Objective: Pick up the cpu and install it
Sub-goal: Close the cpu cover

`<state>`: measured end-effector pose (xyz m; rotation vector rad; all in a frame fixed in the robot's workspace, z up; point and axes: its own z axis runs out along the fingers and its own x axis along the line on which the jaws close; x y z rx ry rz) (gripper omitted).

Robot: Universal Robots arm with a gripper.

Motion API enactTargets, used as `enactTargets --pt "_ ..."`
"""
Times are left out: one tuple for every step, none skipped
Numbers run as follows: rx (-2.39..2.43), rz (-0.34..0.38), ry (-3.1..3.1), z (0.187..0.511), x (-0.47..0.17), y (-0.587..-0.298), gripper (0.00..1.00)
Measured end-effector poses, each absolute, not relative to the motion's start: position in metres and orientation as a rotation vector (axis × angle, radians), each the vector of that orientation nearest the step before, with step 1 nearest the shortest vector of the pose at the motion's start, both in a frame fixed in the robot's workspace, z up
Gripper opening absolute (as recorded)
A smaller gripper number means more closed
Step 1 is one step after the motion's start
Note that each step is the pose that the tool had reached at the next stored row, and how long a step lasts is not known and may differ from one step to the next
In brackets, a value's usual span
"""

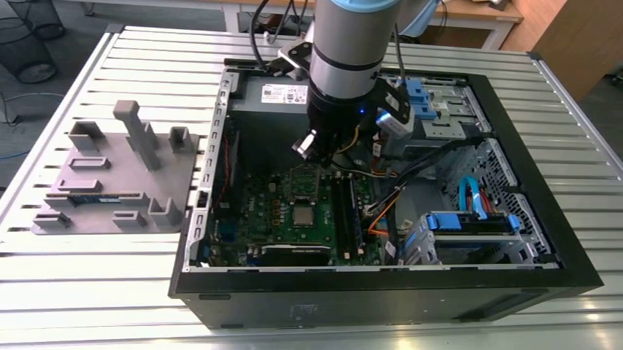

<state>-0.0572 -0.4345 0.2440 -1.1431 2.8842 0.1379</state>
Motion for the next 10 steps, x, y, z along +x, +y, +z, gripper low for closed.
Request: enactTargets --pt "-1.144 0.138 2.884 0.244 -0.0572 -0.4347 0.11" --pt "-1.146 0.138 2.883 0.244 -0.0572 -0.4347 0.11" --pt "-1.147 0.138 2.883 0.2441 -0.0572 -0.4348 0.11" --pt "-1.148 0.138 2.883 0.2442 -0.0572 -0.4348 0.11" --pt "-1.148 0.138 2.882 0.2443 -0.0573 -0.4349 0.11" --pt "-1.149 0.138 2.882 0.2445 -0.0573 -0.4349 0.11" --pt "-1.149 0.138 2.882 0.2448 -0.0573 -0.4349 0.11" --pt "-1.15 0.138 2.882 0.2452 -0.0573 -0.4349 0.11" --pt "-1.151 0.138 2.881 0.2455 -0.0573 -0.4349 0.11" --pt "-1.151 0.138 2.881 0.2458 -0.0573 -0.4349 0.11"
